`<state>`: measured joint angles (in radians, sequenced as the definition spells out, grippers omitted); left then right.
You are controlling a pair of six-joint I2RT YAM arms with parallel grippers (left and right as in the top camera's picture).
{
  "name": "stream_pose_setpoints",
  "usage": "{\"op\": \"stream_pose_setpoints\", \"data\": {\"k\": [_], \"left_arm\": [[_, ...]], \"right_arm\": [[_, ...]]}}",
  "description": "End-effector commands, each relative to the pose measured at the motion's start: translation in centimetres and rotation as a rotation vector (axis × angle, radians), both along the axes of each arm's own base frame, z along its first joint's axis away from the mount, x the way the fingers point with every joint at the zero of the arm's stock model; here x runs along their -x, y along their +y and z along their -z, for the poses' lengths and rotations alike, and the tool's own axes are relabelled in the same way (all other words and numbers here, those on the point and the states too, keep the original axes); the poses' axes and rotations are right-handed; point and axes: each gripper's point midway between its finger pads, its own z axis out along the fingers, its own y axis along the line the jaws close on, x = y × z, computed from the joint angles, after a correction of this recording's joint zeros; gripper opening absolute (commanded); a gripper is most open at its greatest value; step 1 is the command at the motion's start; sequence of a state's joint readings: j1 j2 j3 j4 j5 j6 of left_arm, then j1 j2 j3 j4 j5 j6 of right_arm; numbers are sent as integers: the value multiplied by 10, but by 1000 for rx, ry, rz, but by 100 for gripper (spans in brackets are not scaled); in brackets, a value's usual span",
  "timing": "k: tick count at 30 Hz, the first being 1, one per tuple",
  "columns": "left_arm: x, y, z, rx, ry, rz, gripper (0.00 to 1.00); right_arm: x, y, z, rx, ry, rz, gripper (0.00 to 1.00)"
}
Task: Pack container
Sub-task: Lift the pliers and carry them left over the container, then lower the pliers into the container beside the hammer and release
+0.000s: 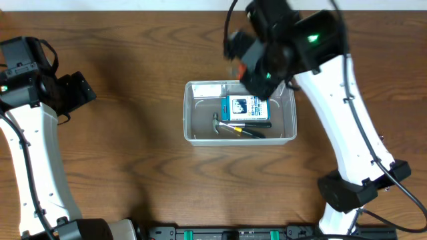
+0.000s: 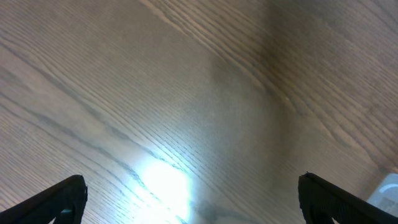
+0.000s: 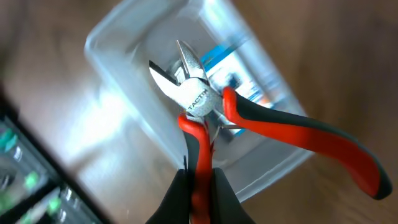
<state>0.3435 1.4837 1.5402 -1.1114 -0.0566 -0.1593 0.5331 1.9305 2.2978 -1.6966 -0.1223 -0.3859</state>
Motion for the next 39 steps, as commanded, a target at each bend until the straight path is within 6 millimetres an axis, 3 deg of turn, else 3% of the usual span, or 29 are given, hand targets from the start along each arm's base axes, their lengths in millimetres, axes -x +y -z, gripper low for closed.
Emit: {"op": "stream_pose_setpoints", "data": {"k": [1,10,17,30,39], "left_arm": [[0,2,-8,-16,-17,-1,98],[0,2,-8,-16,-17,-1,98],[0,2,-8,-16,-17,-1,98],[0,2,-8,-16,-17,-1,98],[0,2,-8,-16,-17,-1,98]], "right_arm": [[19,3,16,6,69,-121,2],[30,-4,65,76,175,-212,4],[17,3,97,52,164,-225,8],[-13,11,139,-8,191,-156,6],[-12,13,169,-4,284,-147,9]]}}
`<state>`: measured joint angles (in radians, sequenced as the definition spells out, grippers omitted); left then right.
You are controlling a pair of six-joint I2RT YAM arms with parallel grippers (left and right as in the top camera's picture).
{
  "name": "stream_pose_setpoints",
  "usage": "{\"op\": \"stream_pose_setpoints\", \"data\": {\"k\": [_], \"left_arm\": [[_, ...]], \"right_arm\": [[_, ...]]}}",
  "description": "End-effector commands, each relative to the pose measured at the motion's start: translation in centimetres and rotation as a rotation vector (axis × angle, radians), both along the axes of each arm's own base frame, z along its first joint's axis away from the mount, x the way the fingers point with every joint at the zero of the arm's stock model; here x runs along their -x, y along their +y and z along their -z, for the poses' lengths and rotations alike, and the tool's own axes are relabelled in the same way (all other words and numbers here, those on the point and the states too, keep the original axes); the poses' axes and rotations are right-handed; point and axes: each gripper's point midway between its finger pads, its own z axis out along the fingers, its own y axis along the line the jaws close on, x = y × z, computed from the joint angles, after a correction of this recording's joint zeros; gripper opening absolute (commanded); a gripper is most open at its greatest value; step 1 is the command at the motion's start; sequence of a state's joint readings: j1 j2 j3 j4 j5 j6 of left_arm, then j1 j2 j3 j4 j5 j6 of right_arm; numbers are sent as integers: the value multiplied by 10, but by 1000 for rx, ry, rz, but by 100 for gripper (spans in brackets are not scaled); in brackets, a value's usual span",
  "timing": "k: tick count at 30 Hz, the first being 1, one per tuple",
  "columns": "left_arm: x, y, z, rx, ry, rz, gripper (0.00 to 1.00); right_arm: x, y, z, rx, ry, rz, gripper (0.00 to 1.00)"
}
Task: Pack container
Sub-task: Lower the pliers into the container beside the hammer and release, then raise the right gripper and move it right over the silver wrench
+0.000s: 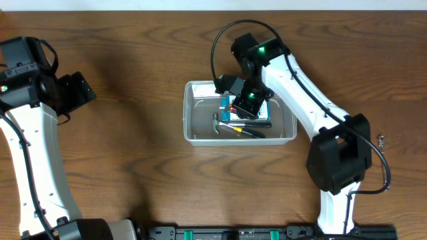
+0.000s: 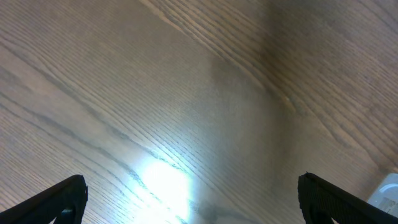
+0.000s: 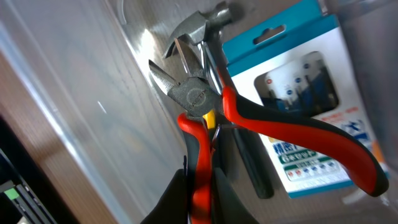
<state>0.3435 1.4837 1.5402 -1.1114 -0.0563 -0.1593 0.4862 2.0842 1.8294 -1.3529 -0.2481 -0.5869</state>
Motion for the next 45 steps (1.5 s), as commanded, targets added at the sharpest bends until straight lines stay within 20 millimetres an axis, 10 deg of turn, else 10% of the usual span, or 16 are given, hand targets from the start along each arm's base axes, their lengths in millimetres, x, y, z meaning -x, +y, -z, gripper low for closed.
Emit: {"op": "stream_pose_setpoints", "data": {"k": [1,18,21,25,26,35,45], "left_arm": [[0,2,-8,-16,-17,-1,98],[0,2,-8,-16,-17,-1,98],[0,2,-8,-16,-17,-1,98],[0,2,-8,-17,-16,-1,98],[0,2,-8,-16,-17,-1,98],[0,2,-8,-16,-17,-1,98],[0,2,-8,-16,-17,-1,98]], "right_arm": [[0,2,3,-24,28,20,10],[-10,6,29,-15,42,43,19],[-6,5,23,-3,68,75,37],[-3,4,-8,0,86,80,75],[-5,4,-20,-4,75,81,99],[-46,-33,-148,-12,-245,336,99],[12,-129,-237,-78,-409,631,99]]}}
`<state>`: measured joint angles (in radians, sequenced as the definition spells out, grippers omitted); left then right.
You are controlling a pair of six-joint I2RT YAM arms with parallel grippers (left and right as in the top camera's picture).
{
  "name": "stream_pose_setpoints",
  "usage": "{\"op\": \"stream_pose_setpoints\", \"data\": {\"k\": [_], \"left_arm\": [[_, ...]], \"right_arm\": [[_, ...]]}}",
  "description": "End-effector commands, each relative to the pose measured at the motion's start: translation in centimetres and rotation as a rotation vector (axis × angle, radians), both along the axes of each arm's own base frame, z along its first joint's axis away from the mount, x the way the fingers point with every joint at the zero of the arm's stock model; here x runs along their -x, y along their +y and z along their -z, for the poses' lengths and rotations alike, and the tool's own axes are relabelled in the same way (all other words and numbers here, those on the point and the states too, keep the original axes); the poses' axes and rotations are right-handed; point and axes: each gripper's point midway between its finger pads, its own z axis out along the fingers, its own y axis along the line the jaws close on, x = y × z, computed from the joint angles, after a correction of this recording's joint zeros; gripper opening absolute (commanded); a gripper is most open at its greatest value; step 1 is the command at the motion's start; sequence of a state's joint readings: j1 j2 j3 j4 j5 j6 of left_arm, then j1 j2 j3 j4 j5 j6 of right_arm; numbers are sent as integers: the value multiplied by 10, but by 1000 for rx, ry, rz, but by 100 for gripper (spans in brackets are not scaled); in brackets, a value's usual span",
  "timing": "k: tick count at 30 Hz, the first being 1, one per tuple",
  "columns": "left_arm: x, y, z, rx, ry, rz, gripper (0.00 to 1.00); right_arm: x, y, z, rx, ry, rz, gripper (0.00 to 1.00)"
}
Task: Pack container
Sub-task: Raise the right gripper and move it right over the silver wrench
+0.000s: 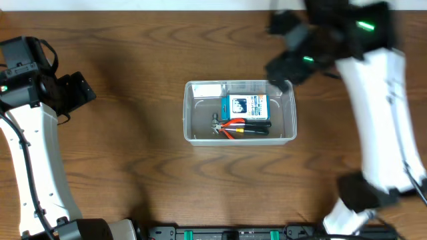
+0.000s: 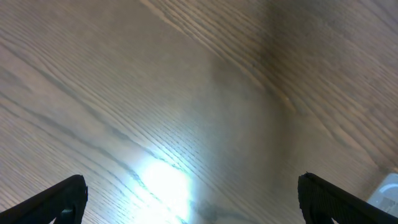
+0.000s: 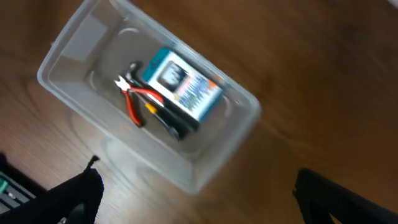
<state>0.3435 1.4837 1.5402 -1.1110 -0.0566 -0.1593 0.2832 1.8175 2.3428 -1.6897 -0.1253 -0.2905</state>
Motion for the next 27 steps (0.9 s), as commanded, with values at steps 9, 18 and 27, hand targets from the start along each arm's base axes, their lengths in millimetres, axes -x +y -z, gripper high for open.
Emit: {"op": "stream_pose_setpoints", "data": {"k": [9,18,27], "left_arm": [[0,2,-8,-16,-16,-1,98],[0,2,-8,-16,-16,-1,98],[0,2,-8,-16,-16,-1,98]], "right_arm": [[143,-136,31,39,83,565,99],[171,-193,45,76,63,842,99],[155,-199,39,85,-7,802,99]]}}
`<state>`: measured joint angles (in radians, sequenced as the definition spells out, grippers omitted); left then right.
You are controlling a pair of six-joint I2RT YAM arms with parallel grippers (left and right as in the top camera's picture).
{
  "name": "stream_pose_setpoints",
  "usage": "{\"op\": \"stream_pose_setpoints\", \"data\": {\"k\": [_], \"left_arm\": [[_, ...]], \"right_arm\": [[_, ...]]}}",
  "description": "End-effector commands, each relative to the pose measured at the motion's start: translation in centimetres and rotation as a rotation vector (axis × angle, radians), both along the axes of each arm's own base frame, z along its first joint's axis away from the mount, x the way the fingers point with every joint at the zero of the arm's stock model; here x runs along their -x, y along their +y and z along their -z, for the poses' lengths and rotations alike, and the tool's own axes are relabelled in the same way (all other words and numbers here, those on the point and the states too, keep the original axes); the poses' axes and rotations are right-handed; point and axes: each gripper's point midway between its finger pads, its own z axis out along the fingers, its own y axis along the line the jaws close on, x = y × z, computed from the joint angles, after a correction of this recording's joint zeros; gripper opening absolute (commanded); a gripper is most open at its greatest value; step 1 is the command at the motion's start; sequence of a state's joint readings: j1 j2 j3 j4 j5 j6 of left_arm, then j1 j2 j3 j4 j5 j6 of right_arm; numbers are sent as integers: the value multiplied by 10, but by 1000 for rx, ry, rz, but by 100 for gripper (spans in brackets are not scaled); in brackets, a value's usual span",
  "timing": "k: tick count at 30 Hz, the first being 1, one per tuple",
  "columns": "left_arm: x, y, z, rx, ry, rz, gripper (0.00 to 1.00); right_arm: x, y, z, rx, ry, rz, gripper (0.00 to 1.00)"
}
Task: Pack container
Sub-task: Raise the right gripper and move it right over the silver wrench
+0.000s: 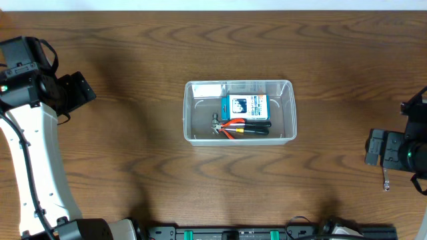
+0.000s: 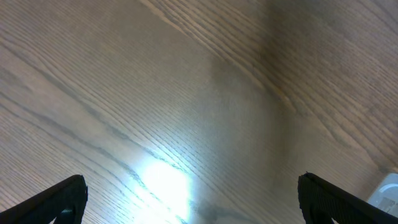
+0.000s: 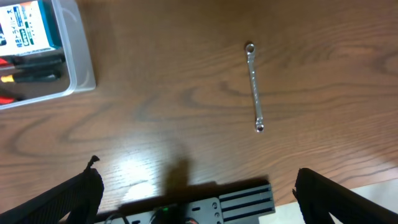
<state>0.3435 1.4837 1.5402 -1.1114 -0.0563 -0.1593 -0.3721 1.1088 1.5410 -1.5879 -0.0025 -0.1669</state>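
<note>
The clear plastic container (image 1: 200,115) sits mid-table and holds a blue-and-white packet (image 1: 243,105), red-handled pliers (image 1: 233,126) and a dark-handled tool. A small silver wrench (image 1: 385,179) lies on the wood at the far right. My right gripper (image 3: 196,169) hangs open above the table's front right, with the wrench (image 3: 254,87) ahead of it and the container's end (image 3: 82,68) at upper left. At the far left my left gripper (image 2: 191,180) is open over bare wood, nothing between its fingers.
A black rail (image 3: 211,204) runs along the table's front edge under the right gripper. The left arm (image 1: 30,133) stands along the left side. A corner of the container (image 2: 388,186) shows at the lower right of the left wrist view.
My right gripper, still open, has moved from above the container's back right corner to the far right front of the table, near the wrench. The left arm and the container's contents are unchanged.
My right gripper first held the red pliers above the container. Then it was down inside the container with them. Later the pliers lay in the container and the gripper was open above it. Now it is far right. The left gripper stayed still.
</note>
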Motion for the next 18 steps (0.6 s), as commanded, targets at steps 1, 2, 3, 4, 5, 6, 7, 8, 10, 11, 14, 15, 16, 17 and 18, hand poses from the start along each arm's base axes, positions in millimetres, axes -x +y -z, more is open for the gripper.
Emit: {"op": "stream_pose_setpoints", "data": {"k": [1,2,3,4,5,6,7,8,10,11,14,15,16,17,18], "left_arm": [[0,2,-8,-17,-16,-1,98],[0,2,-8,-16,-17,-1,98],[0,2,-8,-16,-17,-1,98],[0,2,-8,-17,-16,-1,98],[0,2,-8,-16,-17,-1,98],[0,2,-8,-17,-16,-1,98],[0,2,-8,-16,-17,-1,98],[0,2,-8,-16,-17,-1,98],[0,2,-8,-16,-17,-1,98],[0,2,-8,-17,-16,-1,98],[0,2,-8,-17,-16,-1,98],[0,2,-8,-17,-16,-1,98],[0,2,-8,-16,-17,-1,99],[0,2,-8,-16,-17,-1,98],[0,2,-8,-17,-16,-1,98]], "right_arm": [[-5,-5,0,31,-5,-44,99],[-9,-5,0,40,-7,-75,99],[-13,-6,1,43,-10,-93,99],[-16,-3,2,39,-7,-138,99],[-19,1,4,27,0,-197,99],[-20,6,7,14,8,-254,99],[-21,12,11,0,28,-329,99],[-21,15,15,-11,53,-383,99],[-24,15,22,-32,83,-400,99],[-26,11,26,-29,105,-395,99],[-30,6,35,-40,148,-377,99],[-34,7,37,-62,145,-362,99],[-35,7,38,-75,148,-339,99],[-35,7,40,-85,155,-319,99],[-34,5,41,-83,170,-311,99]]}}
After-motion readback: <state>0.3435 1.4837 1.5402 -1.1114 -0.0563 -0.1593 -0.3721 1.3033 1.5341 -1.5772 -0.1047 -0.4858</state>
